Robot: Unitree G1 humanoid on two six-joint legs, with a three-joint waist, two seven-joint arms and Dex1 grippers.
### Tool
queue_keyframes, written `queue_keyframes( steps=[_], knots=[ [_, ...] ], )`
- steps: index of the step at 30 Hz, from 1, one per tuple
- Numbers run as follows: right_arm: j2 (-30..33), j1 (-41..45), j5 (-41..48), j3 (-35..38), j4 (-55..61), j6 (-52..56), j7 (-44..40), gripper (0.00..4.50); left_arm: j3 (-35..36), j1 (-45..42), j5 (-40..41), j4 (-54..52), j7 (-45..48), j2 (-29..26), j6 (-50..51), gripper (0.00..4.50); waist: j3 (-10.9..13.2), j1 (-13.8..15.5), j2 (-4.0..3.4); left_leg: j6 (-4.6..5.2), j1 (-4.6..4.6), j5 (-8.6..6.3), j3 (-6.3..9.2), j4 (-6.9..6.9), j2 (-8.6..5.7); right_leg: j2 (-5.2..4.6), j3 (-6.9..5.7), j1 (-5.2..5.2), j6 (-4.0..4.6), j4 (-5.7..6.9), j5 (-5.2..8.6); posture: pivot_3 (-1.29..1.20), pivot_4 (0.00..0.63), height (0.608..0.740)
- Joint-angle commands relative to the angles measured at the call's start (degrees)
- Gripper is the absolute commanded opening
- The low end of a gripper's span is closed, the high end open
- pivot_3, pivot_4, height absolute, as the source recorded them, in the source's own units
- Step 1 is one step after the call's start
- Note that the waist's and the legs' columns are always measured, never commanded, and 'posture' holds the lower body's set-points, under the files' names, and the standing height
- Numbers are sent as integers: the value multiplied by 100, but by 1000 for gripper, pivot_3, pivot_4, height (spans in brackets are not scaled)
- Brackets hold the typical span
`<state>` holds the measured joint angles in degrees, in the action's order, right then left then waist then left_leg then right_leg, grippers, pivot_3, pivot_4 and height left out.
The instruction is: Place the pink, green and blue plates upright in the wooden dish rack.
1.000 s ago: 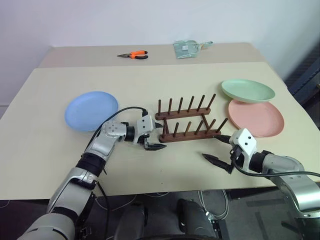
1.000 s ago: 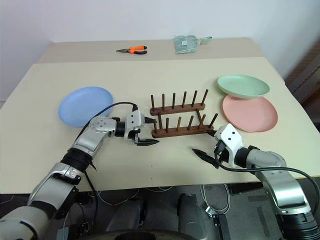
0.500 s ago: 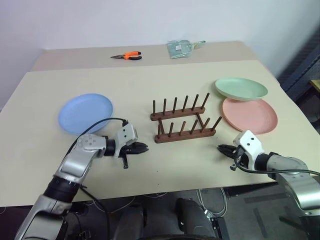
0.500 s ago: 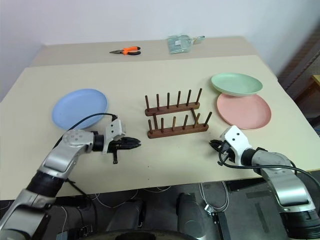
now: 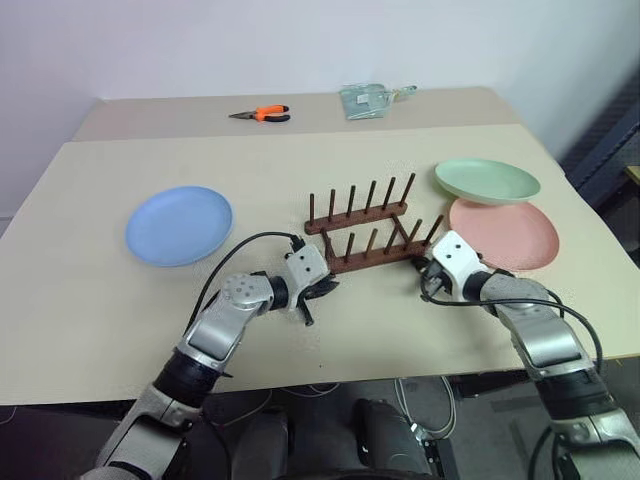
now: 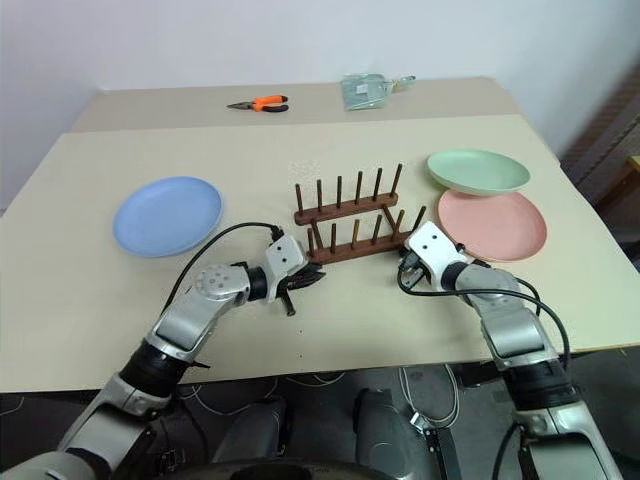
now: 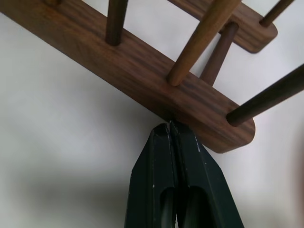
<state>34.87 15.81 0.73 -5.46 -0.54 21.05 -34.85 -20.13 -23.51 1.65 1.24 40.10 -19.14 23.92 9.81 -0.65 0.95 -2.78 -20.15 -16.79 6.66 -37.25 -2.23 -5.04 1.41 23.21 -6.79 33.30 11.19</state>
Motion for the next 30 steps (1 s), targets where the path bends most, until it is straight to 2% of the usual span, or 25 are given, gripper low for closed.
queue_keyframes(
  steps=[1,11,16,19,24,27,30],
  knots=[
    [-26,130,-143,-4,-179,-119,92,30,159,-5,-301,512,-290,-187,-24,591,-1,-15,-2,0,0,0,0,2,0,0,0,2,0,0,0,0,150,740],
    [92,35,-217,158,-78,-243,122,30,326,-97,-281,923,-440,-338,-369,591,-3,-30,-4,0,6,0,-1,7,1,1,0,2,-1,3,-1,0,150,740],
    [394,-359,125,626,393,-170,-199,30,404,-81,-261,992,-530,-366,-520,591,-5,-11,-6,0,4,0,-1,8,1,0,0,2,-2,2,0,0,150,740],
    [710,-658,492,1108,756,99,-502,897,408,-94,-264,992,-497,-399,-579,591,-5,-18,-7,0,1,0,-2,7,1,0,1,4,-3,1,0,0,150,740],
    [1309,-895,293,1478,698,-128,-531,3259,464,-37,-130,822,-427,-375,-571,591,-7,-34,-10,0,3,0,-4,9,3,1,1,5,-4,2,1,0,150,740],
    [1464,-772,86,1323,257,-398,-511,3259,343,169,107,278,82,-460,-660,591,-7,-48,-10,0,3,-1,-5,13,5,2,0,7,-4,2,2,0,150,740],
    [1415,-446,-211,983,-373,-590,-443,3259,450,321,605,-221,485,-442,-277,591,-6,-20,-10,0,-6,-1,-6,14,4,0,0,11,-3,-4,2,0,150,740]
  ],
)
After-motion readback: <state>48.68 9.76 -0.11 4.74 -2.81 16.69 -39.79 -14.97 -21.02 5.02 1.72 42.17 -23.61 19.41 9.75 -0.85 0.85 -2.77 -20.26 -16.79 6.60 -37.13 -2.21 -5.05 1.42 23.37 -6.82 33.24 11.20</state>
